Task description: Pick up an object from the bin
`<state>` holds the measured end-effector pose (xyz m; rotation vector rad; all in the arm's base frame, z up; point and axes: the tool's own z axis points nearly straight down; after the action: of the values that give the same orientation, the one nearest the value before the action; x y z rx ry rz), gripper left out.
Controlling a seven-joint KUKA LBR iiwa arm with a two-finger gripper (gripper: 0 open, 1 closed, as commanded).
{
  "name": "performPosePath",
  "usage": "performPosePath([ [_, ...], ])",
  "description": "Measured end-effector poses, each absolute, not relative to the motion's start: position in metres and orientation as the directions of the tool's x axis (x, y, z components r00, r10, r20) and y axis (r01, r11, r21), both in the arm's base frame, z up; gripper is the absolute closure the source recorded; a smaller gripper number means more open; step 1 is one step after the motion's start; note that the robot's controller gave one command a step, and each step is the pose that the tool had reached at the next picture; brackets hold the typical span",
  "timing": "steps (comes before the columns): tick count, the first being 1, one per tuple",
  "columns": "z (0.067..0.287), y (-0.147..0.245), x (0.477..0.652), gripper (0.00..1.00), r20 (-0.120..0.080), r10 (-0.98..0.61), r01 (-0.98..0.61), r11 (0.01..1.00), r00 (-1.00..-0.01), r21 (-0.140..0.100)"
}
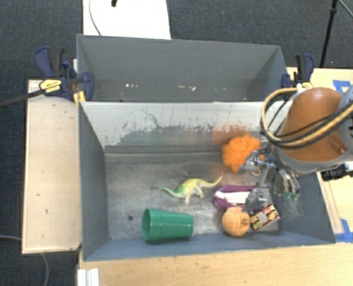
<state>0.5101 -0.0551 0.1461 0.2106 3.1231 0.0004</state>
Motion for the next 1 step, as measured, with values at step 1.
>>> performPosePath([
  [1, 0.1055, -0.0651, 0.5389, 0.00, -0.019, -0.017, -0.017, 1.000, -1.000, -0.008],
])
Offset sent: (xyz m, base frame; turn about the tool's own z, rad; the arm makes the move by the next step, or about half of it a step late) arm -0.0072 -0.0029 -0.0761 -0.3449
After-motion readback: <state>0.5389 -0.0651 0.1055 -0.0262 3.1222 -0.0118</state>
